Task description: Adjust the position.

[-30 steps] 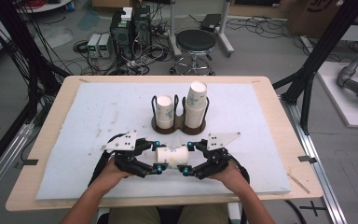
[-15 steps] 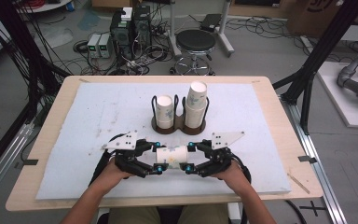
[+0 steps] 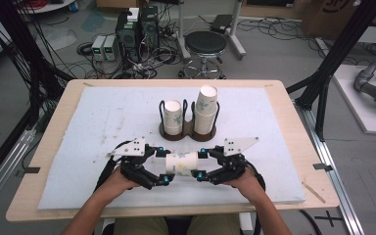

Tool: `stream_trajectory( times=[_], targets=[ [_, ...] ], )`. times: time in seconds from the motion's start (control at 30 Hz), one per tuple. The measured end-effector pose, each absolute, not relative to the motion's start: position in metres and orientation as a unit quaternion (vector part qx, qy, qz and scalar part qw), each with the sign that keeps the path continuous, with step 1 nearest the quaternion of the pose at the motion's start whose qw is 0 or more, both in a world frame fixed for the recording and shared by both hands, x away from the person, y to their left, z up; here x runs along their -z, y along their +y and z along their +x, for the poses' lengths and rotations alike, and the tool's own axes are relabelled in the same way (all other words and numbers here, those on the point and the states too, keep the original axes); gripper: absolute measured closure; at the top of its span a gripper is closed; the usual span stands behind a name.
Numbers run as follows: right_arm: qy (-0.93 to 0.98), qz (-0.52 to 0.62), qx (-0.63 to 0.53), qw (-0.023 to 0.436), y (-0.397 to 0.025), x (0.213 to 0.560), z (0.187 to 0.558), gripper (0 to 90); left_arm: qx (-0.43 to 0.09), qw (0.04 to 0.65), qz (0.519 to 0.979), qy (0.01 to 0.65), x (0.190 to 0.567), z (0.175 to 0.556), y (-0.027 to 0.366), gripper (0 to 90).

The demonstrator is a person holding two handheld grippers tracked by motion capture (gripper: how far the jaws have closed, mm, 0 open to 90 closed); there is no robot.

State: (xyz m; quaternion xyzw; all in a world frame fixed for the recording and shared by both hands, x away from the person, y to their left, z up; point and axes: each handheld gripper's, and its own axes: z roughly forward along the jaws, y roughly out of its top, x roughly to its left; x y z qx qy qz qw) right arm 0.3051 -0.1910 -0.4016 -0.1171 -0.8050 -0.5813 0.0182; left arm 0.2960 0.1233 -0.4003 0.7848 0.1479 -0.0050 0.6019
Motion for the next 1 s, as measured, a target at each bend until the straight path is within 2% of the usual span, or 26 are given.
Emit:
stream_trajectory(
  times=[0.37,1.0],
  targets=[
    [-0.861,-0.089,0.499,-0.041,-0.183,0.377,0.303,35.6,-0.008,0.585,0.798,0.147,0.381,0.297,0.134,16.0],
    [-0.921,-0.019,0.384,-0.063,-0.149,0.339,0.308,35.5,-0.019,0.515,0.847,0.127,0.378,0.299,0.123,16.3]
  ],
)
